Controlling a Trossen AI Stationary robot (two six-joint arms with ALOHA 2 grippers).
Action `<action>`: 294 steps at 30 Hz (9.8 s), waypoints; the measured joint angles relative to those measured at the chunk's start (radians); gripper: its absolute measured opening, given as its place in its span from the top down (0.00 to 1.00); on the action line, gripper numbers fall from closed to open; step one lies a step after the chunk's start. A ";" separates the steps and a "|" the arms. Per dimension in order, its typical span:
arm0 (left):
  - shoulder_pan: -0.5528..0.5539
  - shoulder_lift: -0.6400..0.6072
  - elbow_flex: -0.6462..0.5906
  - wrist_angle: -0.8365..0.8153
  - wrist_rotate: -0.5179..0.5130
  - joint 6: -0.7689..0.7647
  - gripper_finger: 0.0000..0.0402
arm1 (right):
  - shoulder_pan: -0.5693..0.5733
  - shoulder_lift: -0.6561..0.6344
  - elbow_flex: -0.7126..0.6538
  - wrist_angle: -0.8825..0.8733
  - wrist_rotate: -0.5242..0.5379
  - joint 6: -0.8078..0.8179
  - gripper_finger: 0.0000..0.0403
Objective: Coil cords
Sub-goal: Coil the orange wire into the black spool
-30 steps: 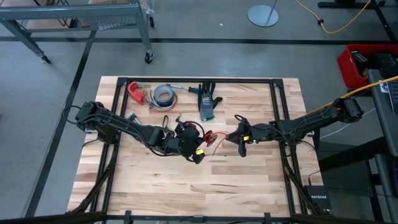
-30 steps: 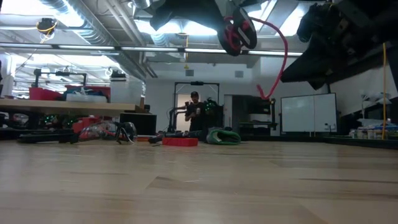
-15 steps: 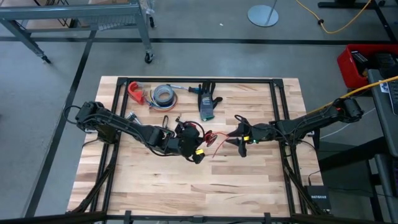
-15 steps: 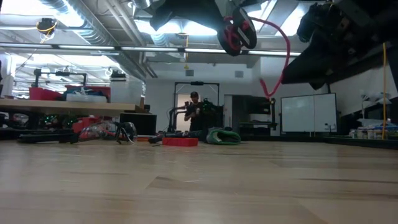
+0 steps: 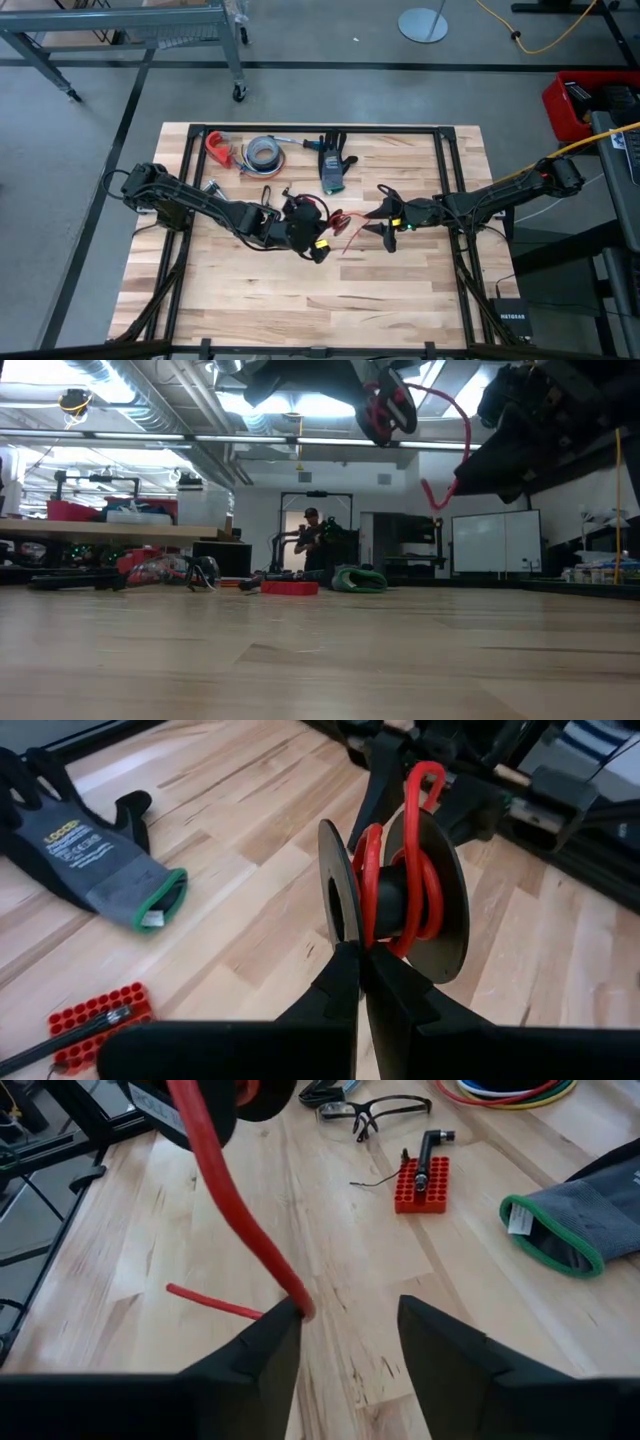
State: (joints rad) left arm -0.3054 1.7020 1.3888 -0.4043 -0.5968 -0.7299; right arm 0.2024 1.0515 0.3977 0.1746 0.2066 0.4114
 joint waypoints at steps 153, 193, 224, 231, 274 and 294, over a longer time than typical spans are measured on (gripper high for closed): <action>-0.043 0.127 -0.038 0.286 -0.457 -0.200 1.00 | 0.000 0.427 0.206 0.425 -0.166 0.220 1.00; -0.112 0.127 -0.138 0.221 -0.304 -0.132 1.00 | 0.000 0.428 0.206 0.434 -0.232 0.326 1.00; -0.074 0.129 -0.139 0.160 -0.363 -0.099 1.00 | 0.000 0.426 0.206 0.484 -0.225 0.234 0.51; -0.111 0.111 -0.139 -0.010 -0.364 -0.159 1.00 | -0.022 0.426 0.206 0.483 -0.395 0.235 0.51; -0.343 -0.061 -0.138 0.161 -0.319 0.191 1.00 | -0.119 0.422 0.206 0.661 -0.618 -0.029 0.51; -0.318 -0.061 -0.138 0.288 -0.211 0.316 1.00 | -0.025 0.423 0.206 0.698 -0.515 -0.202 0.51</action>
State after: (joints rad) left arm -0.6237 1.6409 1.2507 -0.1162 -0.8077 -0.4135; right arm 0.1778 1.4742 0.6041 0.8730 -0.3085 0.2096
